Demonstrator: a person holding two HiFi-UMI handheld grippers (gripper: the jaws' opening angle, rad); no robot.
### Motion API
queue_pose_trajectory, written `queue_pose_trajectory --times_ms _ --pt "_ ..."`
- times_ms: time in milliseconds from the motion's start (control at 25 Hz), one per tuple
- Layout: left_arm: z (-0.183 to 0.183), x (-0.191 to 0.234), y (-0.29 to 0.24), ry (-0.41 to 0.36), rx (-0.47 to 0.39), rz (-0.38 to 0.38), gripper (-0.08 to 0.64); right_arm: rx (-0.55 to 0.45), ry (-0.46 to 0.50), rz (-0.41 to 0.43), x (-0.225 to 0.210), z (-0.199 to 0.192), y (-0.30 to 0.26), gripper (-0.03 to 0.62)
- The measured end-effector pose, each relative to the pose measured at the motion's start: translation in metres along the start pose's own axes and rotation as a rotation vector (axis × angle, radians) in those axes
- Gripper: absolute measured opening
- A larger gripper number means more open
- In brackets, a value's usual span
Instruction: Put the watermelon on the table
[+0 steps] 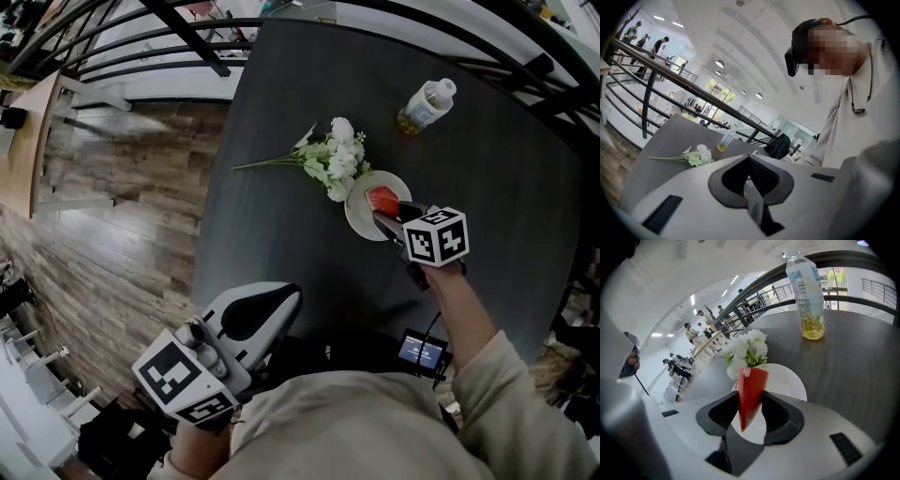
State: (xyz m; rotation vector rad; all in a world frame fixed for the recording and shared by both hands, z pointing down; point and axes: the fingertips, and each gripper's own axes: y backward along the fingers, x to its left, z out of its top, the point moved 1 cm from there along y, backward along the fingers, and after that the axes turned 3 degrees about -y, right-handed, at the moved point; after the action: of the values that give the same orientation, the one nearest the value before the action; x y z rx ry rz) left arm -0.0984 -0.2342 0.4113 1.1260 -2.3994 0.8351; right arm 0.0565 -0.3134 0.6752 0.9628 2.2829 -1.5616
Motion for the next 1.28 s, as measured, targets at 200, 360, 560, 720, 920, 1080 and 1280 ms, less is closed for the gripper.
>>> queue_pose_trajectory --times_ms 200,360,560,720,920,1080,1280 --pt "0.001 -0.001 -0.002 -0.007 0.003 0.002 0.003 0.022 0.014 -0.025 -0.006 -0.002 -0.006 0.169" --pt "0.0 -0.002 0.0 -0.007 0.006 0.006 0.003 0.05 0.026 -0.048 -0.01 -0.011 -0.01 0.17" --pt "0.001 0.001 0.002 -0.021 0.013 0.025 0.003 0.042 0.035 -0.077 -0.015 -0.01 -0.012 0.17" --pt "0.0 0.003 0.006 -0.019 0.011 0.038 0.003 0.047 0.049 -0.086 -0.015 -0.012 -0.015 0.17" --pt "0.0 0.001 0.007 -0.018 0.01 0.035 0.003 0.047 0.054 -0.086 -0.014 -0.01 -0.013 0.17" --pt "0.001 -0.001 0.008 -0.02 0.009 0.034 0.003 0.046 0.057 -0.091 -0.014 -0.01 -0.012 0.172" --pt "0.002 0.0 0.01 -0.025 0.004 0.042 0.003 0.047 0.066 -0.076 -0.011 -0.012 -0.012 0.175"
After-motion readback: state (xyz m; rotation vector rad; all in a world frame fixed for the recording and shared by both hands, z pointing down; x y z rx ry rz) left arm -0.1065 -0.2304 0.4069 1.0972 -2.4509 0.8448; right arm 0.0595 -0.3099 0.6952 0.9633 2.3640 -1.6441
